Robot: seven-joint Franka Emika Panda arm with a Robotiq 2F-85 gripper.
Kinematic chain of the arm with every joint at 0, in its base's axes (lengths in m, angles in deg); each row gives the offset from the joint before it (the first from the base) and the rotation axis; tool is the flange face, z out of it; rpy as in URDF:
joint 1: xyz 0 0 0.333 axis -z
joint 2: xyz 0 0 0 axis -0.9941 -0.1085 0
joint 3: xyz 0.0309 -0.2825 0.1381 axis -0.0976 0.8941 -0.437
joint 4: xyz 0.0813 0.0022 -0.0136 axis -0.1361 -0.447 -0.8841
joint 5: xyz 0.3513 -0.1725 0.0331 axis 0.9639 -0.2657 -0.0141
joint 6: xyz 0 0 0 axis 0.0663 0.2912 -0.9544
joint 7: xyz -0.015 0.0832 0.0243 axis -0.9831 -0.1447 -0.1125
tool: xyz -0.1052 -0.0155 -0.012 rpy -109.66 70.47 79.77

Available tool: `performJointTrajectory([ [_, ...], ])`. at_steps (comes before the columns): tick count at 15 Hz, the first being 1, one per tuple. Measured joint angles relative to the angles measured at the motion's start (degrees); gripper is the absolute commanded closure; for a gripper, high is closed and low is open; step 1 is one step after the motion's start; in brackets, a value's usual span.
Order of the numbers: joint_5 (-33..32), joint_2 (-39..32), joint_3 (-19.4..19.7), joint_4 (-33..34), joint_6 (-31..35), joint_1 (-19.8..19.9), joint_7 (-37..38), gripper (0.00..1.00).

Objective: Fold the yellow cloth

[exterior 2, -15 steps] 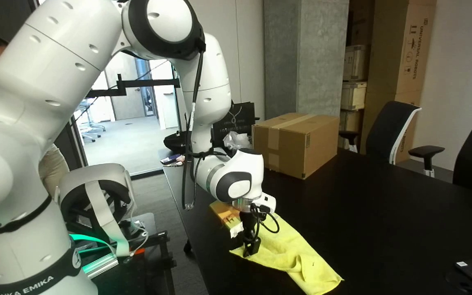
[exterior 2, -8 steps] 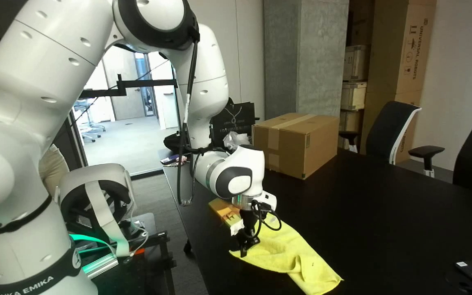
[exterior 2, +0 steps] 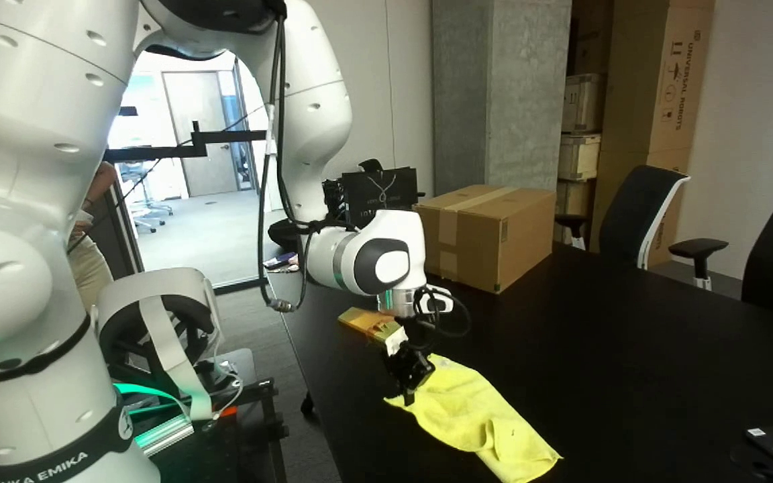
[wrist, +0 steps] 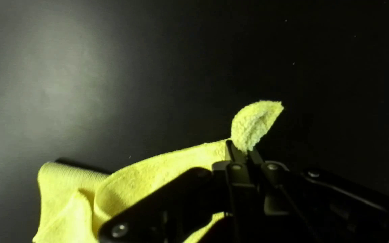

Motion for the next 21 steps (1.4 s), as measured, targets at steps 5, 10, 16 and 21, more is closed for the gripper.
performJointTrajectory([
  [5,-8.2,2.3,2.0,2.9,-2.0,-5.0,3.8,0.97],
  [10,-13.2,-0.9,1.7,9.4,-2.0,-8.3,8.0,0.98],
  [16,-19.8,-8.7,6.6,20.7,-1.8,-14.3,18.9,0.99],
  [21,-24.8,-16.5,12.7,28.4,-1.8,-20.5,29.9,0.61],
])
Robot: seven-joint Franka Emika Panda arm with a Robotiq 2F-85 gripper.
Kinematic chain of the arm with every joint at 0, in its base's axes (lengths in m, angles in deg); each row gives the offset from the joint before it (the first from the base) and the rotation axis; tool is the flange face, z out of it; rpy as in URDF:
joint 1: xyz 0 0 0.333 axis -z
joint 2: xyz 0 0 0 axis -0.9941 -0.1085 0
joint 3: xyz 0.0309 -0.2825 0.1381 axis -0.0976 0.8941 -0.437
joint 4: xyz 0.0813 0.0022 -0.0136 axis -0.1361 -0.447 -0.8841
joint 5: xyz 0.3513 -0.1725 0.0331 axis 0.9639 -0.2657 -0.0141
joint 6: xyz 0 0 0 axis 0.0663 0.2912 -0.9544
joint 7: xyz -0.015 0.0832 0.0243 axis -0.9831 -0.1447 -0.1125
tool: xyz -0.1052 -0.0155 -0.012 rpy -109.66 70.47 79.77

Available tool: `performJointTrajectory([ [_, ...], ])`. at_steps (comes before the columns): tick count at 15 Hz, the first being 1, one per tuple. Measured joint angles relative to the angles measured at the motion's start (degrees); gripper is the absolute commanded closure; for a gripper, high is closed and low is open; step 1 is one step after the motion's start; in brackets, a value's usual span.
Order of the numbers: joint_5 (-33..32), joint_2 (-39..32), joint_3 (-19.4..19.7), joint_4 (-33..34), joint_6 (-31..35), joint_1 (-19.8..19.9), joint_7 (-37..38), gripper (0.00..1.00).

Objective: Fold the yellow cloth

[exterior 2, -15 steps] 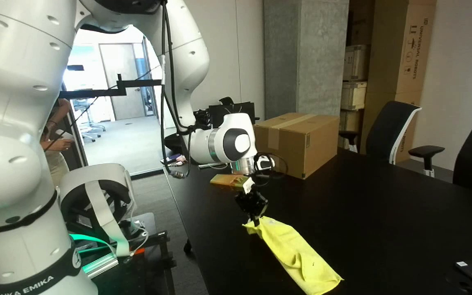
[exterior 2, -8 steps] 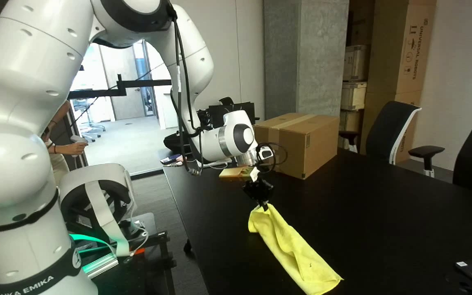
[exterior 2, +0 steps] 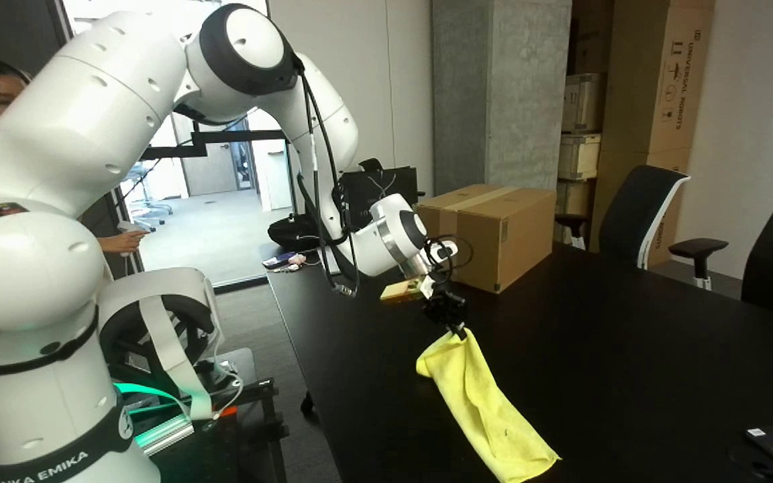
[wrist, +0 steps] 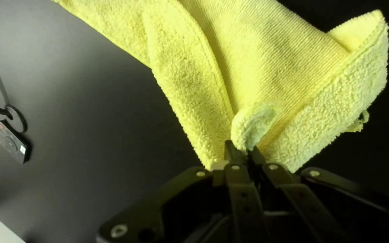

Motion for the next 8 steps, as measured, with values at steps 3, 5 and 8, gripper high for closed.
performJointTrajectory([
  [3,-0.1,-2.1,0.9,2.3,0.0,-1.2,3.7,0.39],
  [5,-0.1,-1.9,0.9,3.0,0.1,-1.1,5.0,0.23],
  [8,-0.1,-0.6,1.0,3.3,0.5,-0.4,5.8,0.02],
])
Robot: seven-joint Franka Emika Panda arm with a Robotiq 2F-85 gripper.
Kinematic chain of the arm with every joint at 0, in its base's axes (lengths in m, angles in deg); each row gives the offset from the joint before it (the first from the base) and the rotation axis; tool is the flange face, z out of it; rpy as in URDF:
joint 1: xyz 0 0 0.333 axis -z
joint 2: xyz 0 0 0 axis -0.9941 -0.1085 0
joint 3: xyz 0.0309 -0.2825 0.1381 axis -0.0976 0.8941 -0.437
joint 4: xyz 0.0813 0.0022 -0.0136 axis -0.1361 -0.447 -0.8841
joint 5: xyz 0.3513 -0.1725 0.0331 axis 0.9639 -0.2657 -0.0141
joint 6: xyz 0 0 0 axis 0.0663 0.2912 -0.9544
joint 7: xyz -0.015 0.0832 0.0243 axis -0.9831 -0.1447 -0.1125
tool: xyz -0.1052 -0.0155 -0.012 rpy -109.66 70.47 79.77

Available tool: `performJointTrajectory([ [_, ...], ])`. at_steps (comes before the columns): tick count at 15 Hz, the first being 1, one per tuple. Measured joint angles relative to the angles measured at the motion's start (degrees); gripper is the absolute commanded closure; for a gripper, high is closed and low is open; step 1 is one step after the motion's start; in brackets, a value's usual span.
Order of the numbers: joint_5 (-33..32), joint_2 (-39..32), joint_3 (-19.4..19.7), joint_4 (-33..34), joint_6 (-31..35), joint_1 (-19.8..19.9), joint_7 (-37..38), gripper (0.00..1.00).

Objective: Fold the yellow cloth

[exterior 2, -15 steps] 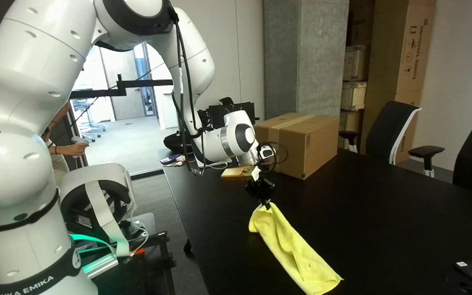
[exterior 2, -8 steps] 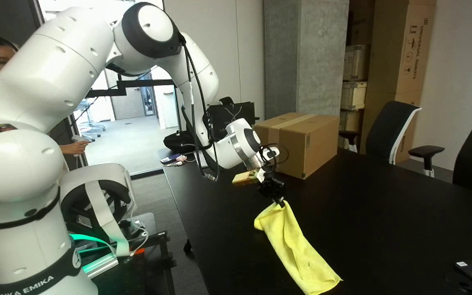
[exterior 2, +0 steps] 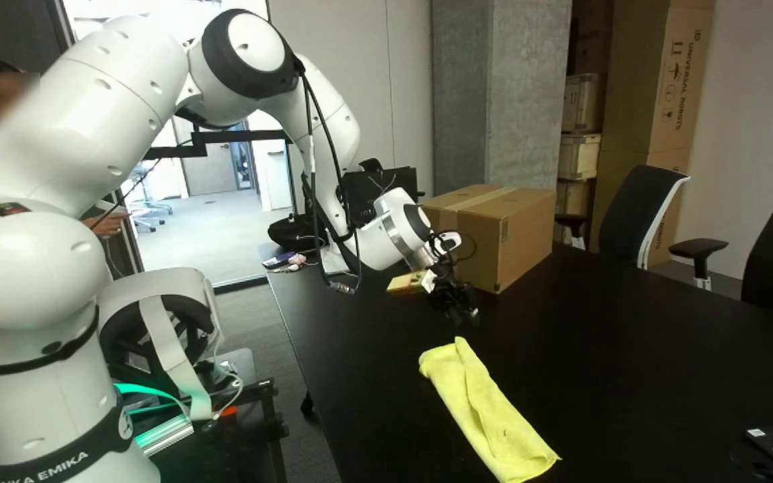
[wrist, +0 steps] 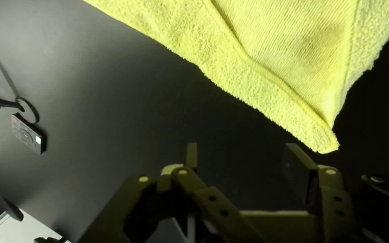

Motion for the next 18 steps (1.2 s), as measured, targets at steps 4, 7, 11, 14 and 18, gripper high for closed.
performJointTrajectory([
  [4,0.0,4.2,-0.2,-2.7,0.2,2.8,-0.5,0.00],
  [7,2.8,11.7,-3.3,-9.5,-1.1,8.0,-6.1,0.00],
  [11,13.9,24.2,-11.7,-19.2,-7.4,17.1,-18.7,0.00],
  [14,21.9,33.9,-17.1,-24.9,-12.1,22.5,-25.6,0.00],
  [18,31.2,47.2,-21.7,-30.5,-20.1,27.0,-32.4,0.00],
])
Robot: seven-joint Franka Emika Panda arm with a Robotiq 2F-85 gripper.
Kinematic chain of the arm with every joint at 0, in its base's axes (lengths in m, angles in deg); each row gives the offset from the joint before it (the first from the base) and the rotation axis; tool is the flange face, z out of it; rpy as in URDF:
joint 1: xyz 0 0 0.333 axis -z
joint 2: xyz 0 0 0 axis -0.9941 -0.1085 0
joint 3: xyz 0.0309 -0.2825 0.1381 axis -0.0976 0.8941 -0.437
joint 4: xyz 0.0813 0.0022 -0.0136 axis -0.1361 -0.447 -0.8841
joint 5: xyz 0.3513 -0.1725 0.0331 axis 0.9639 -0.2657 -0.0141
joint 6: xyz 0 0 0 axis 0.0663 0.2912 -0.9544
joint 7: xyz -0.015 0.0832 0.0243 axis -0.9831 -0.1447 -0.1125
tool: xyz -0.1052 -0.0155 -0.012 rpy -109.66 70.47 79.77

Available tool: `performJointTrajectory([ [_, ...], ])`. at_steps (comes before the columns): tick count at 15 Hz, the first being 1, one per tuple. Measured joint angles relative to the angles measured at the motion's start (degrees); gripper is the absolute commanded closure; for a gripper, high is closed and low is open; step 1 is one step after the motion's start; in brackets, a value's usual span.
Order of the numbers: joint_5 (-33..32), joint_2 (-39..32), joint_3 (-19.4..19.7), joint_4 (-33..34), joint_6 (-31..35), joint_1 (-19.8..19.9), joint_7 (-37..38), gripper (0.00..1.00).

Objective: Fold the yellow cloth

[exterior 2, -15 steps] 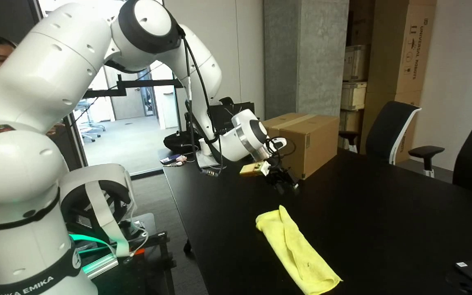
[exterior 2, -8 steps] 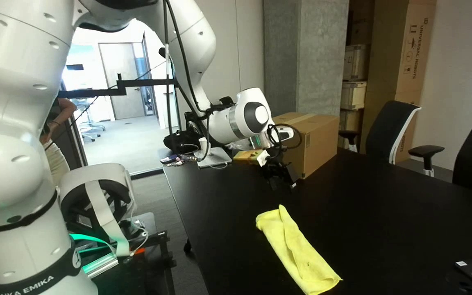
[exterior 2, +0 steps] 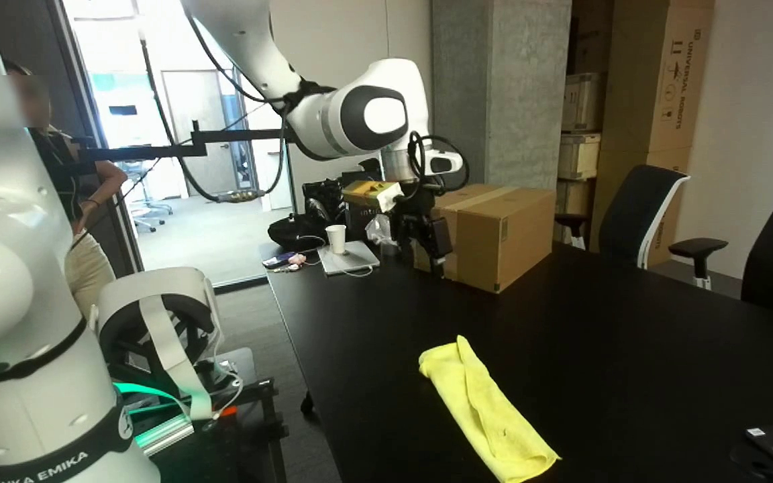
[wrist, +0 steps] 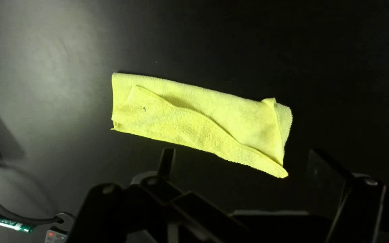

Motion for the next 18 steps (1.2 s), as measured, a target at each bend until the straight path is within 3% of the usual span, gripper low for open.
performJointTrajectory([
  [5,7.3,17.0,-1.6,-3.4,-12.8,1.6,-5.6,0.00],
  [11,8.6,36.9,-1.7,-3.6,-29.5,1.6,-9.0,0.00],
  [13,8.6,39.6,-1.9,-4.1,-30.5,1.7,-9.1,0.00],
  [18,8.6,36.8,-2.2,-4.4,-30.0,2.1,-9.1,0.00],
])
